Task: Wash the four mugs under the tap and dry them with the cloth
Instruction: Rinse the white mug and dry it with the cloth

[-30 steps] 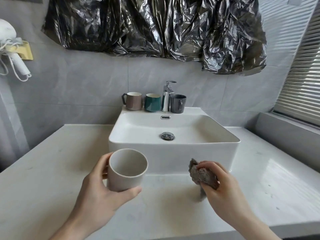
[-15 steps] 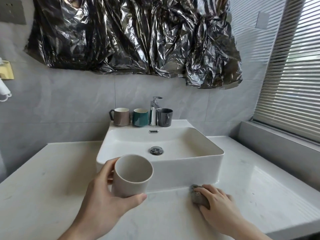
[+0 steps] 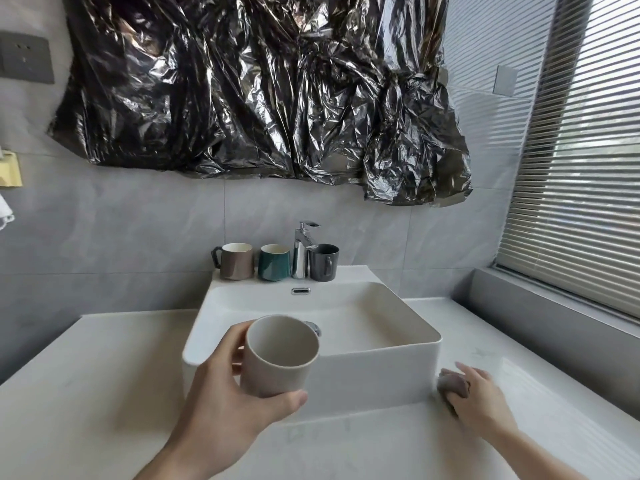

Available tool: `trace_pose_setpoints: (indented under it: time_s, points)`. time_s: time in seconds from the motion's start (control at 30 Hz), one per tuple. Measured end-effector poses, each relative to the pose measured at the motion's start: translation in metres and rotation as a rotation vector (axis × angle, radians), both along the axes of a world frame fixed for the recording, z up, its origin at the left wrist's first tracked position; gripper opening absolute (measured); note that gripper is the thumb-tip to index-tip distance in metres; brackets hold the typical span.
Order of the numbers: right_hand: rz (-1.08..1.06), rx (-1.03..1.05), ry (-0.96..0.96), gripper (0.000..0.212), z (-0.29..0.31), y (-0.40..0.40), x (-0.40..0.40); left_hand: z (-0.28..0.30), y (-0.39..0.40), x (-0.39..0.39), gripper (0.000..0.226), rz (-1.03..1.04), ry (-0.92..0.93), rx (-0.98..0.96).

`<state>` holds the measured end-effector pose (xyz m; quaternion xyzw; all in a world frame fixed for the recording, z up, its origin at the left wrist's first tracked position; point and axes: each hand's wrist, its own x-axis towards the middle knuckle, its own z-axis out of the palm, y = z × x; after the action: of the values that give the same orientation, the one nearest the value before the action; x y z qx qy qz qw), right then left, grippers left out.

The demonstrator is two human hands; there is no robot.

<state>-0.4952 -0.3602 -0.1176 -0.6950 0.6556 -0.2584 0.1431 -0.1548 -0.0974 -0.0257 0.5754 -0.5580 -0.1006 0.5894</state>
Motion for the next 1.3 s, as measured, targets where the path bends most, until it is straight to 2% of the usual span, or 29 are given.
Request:
trace_pose_setpoints:
  time_s: [0.1,0.2,0.27,0.4,0.53,0.67,0.77,0.9,1.0,1.1,1.13,1.23,1.27,1.3]
  points:
    - [-0.035,0.003,-0.033,0.054,0.01,-0.02,0.003,0.008,0.001,0.01,0.082,-0.001,0.013,-0.016]
    - [-0.041,0.049,0.027,0.03,0.012,-0.034,0.003,0.013,0.001,0.024,0.087,0.032,0.051,-0.037]
    - [-0.06,0.083,-0.005,0.01,0.013,-0.045,0.004,0.015,0.0,0.033,0.091,0.057,0.073,-0.044]
    - [-0.119,0.145,-0.21,0.03,0.022,-0.072,0.019,0.018,-0.004,0.051,0.093,0.082,0.089,-0.044]
    - [-0.117,0.312,-0.354,0.005,0.022,-0.111,0.035,0.022,-0.013,0.063,0.086,0.078,0.09,-0.054]
    - [-0.099,0.413,-0.321,0.019,0.034,-0.11,0.046,0.029,-0.034,0.064,0.089,0.087,0.087,-0.05]
    - [-0.074,0.427,-0.245,0.009,0.047,-0.111,0.051,0.033,-0.057,0.06,0.089,0.066,0.074,-0.044]
    - [-0.107,0.23,-0.294,0.023,0.066,-0.144,0.062,0.036,-0.093,0.051,0.079,0.032,0.05,-0.03]
    - [-0.141,0.088,-0.372,0.014,0.076,-0.17,0.074,0.033,-0.122,0.048,0.076,0.025,0.038,-0.015]
    - [-0.15,0.087,-0.381,0.006,0.076,-0.189,0.083,0.031,-0.142,0.045,0.075,0.026,0.028,0.012]
    - [-0.115,0.122,-0.352,0.015,0.076,-0.193,0.085,0.031,-0.147,0.044,0.075,0.03,0.025,0.016]
    - [0.006,0.303,-0.313,0.064,0.07,-0.202,0.091,0.029,-0.155,0.049,0.076,0.027,0.029,0.02]
    - [0.035,0.327,-0.291,0.06,0.074,-0.2,0.093,0.029,-0.154,0.051,0.08,0.022,0.032,0.019]
    - [0.048,0.311,-0.267,0.043,0.081,-0.196,0.095,0.029,-0.153,0.053,0.084,0.02,0.038,0.016]
